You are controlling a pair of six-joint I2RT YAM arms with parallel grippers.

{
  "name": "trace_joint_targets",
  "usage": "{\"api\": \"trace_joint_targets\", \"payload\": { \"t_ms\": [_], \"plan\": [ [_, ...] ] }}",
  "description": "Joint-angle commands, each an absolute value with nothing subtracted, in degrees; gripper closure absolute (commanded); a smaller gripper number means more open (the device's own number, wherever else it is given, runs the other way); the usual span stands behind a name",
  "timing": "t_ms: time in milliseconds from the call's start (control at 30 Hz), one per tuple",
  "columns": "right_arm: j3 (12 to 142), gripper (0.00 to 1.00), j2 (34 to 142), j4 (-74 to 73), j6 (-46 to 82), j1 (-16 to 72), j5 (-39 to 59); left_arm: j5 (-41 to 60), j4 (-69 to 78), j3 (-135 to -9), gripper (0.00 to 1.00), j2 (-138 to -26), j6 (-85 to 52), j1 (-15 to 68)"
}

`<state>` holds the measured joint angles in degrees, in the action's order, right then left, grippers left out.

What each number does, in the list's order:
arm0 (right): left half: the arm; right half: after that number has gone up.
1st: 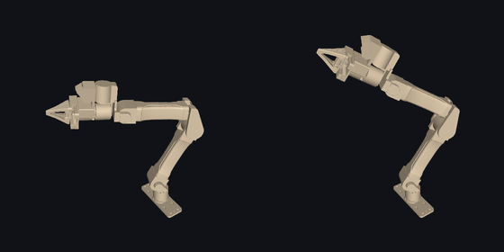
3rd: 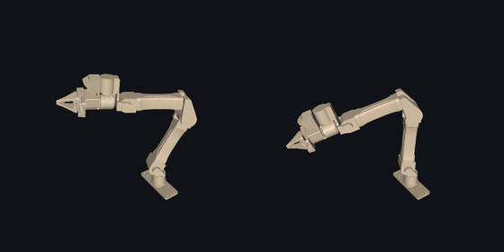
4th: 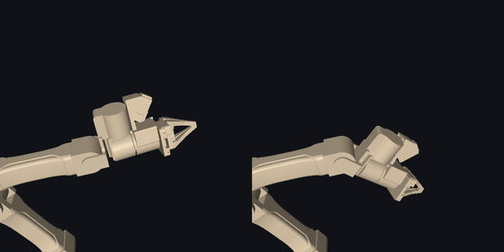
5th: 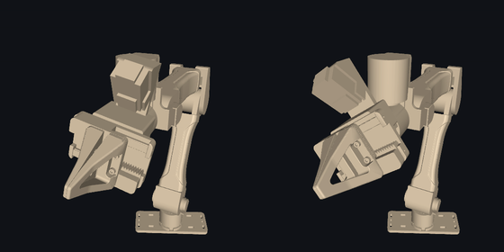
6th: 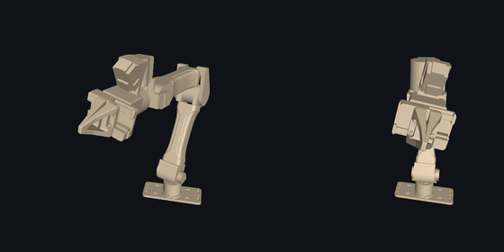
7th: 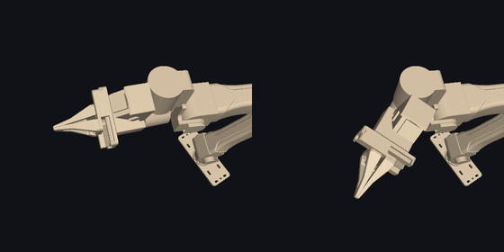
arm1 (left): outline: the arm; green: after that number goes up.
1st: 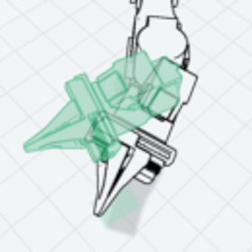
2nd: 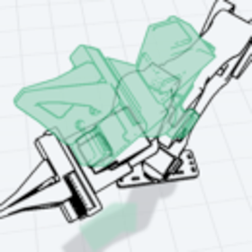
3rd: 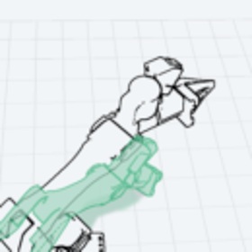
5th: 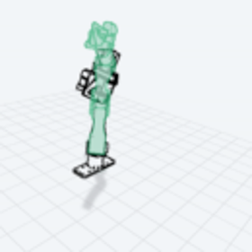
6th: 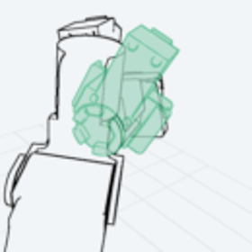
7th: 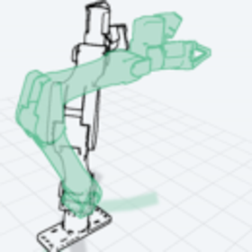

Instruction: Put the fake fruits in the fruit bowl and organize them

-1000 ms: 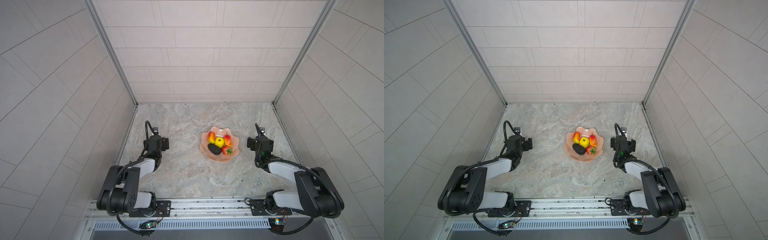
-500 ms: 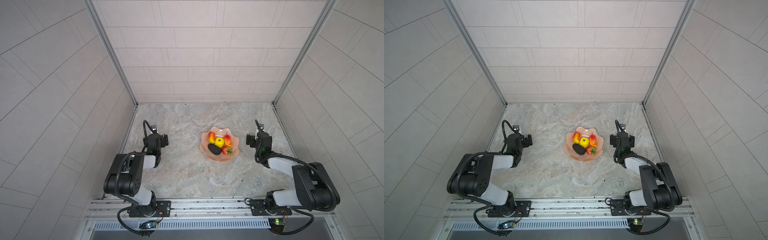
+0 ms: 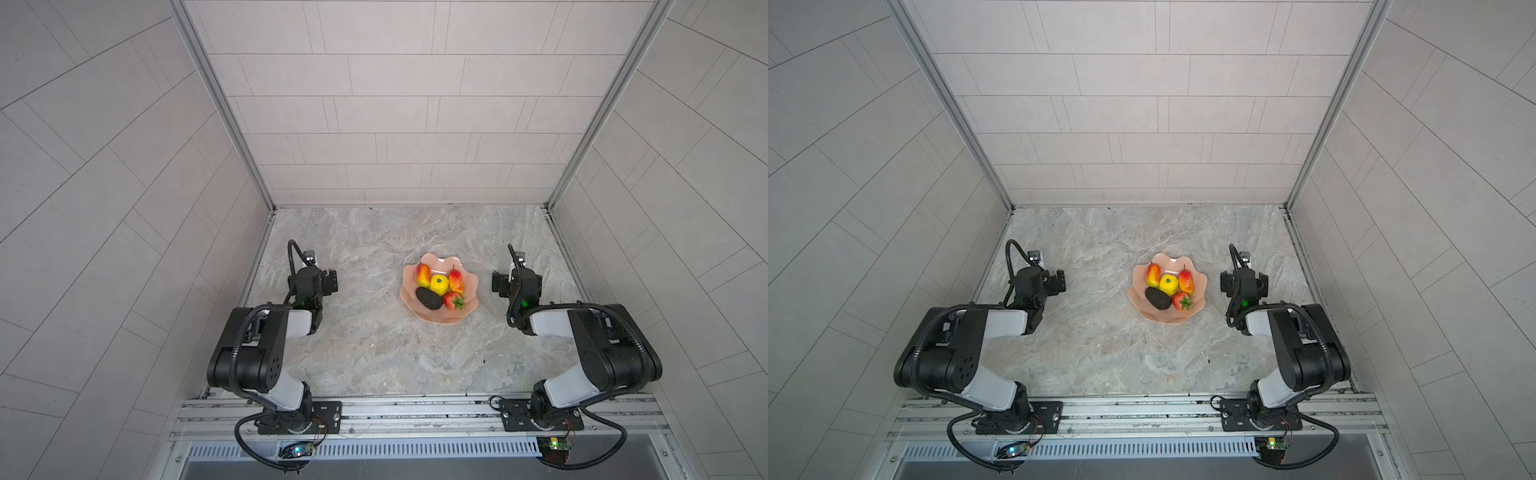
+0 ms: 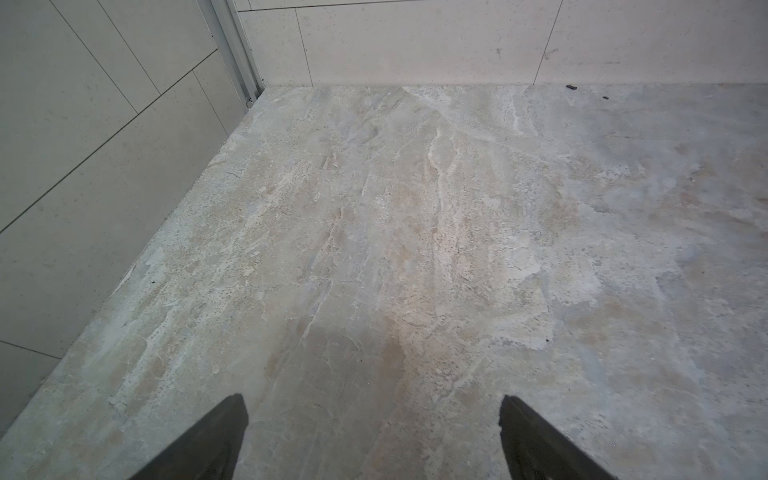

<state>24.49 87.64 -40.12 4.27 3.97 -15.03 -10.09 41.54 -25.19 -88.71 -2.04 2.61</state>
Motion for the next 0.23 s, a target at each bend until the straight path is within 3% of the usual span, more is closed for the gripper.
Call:
{"api": "trace_joint_targets", "payload": {
  "t_ms": [0,200],
  "plan": [
    [25.4,0.0,87.2,-40.9,3.9,4.0,-16.0,-9.8,41.2,-26.1,0.0,-88.1,-2.0,2.3],
    [24.9,0.0,86.7,-41.3,3.9,4.0,-15.8,-9.9,41.2,-26.1,0.0,-88.1,-2.0,2.3]
  ]
}}
